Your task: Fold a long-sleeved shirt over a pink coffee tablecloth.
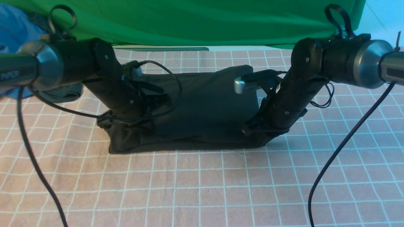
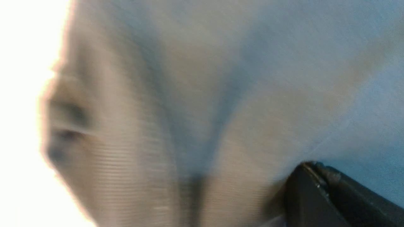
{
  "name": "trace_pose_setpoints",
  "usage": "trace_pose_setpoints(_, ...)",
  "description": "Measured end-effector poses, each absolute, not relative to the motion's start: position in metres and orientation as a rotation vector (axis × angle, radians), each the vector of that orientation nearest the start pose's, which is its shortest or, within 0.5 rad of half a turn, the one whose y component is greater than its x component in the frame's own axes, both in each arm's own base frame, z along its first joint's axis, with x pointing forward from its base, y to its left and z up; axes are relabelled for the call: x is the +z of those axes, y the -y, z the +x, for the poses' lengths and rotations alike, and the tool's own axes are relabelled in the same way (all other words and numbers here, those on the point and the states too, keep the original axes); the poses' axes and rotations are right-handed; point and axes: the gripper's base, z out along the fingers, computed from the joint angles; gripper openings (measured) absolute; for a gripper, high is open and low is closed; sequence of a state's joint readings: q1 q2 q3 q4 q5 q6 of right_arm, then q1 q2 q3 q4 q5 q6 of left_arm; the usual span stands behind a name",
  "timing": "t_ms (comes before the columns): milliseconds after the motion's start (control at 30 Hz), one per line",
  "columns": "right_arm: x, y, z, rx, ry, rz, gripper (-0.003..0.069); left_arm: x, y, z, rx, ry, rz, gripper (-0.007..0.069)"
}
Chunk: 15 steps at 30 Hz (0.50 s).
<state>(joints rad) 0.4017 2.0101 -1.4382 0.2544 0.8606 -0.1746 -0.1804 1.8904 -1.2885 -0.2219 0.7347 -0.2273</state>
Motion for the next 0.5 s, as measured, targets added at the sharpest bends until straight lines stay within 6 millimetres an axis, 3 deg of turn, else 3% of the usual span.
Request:
trace_pose_setpoints(167,0.194,-0.170,0.366,0.303,-2.832,-0.668,0.0046,0.222,0.066,0.367,-0.331,-2.775,-0.288,0.0065)
trace_pose_setpoints(300,0.227,-0.154,0.361,0.266,-2.780,-0.666,0.0046,0.250,0.045,0.352,-0.258,-2.783,-0.286,0.0065)
trace_pose_setpoints(400,0.242,-0.139,0.360,0.251,-2.764,-0.628,0.0046,0.250,0.036,0.344,-0.234,-2.826,-0.313,0.0066)
trace_pose_setpoints(500,0.248,-0.129,0.360,0.237,-2.764,-0.606,0.0050,0.238,0.034,0.337,-0.227,-2.870,-0.293,0.0066)
